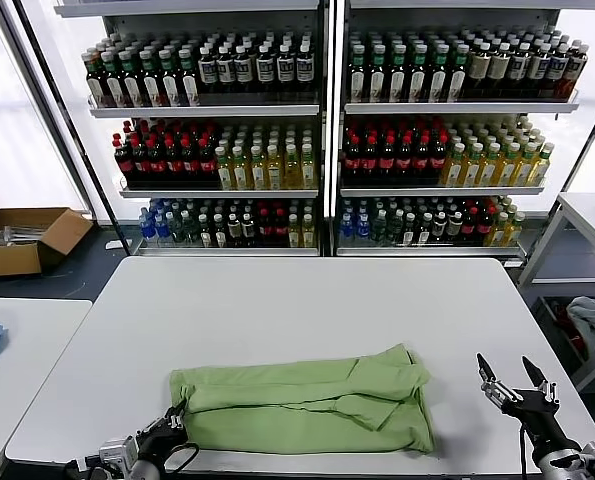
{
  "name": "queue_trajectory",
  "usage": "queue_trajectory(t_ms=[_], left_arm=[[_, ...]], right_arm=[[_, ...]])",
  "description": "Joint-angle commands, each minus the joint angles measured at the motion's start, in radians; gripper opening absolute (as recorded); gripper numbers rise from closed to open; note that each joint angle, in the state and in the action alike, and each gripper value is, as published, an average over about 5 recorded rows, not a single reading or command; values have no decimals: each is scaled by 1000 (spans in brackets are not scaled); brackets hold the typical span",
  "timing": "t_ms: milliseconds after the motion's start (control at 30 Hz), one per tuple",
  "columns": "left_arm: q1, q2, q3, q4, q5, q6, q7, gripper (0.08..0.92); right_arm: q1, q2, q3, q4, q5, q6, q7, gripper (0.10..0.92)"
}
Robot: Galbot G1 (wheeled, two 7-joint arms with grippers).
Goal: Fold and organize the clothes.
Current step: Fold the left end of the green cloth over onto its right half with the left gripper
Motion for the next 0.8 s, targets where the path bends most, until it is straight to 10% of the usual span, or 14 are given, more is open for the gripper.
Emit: queue_trajectory(t_ms=[33, 433, 800], left_arm=[[-29, 63, -141, 14, 54, -19, 94, 108], [-41, 250, -575, 171, -50, -10, 250, 102], [-54, 382, -630, 153, -74, -19, 305, 103]], right_arm=[[12, -3, -4, -2, 4, 0, 0, 823], [27, -21, -18, 1, 13, 0, 0, 823], [37, -29, -54, 6, 15, 2, 0, 823]])
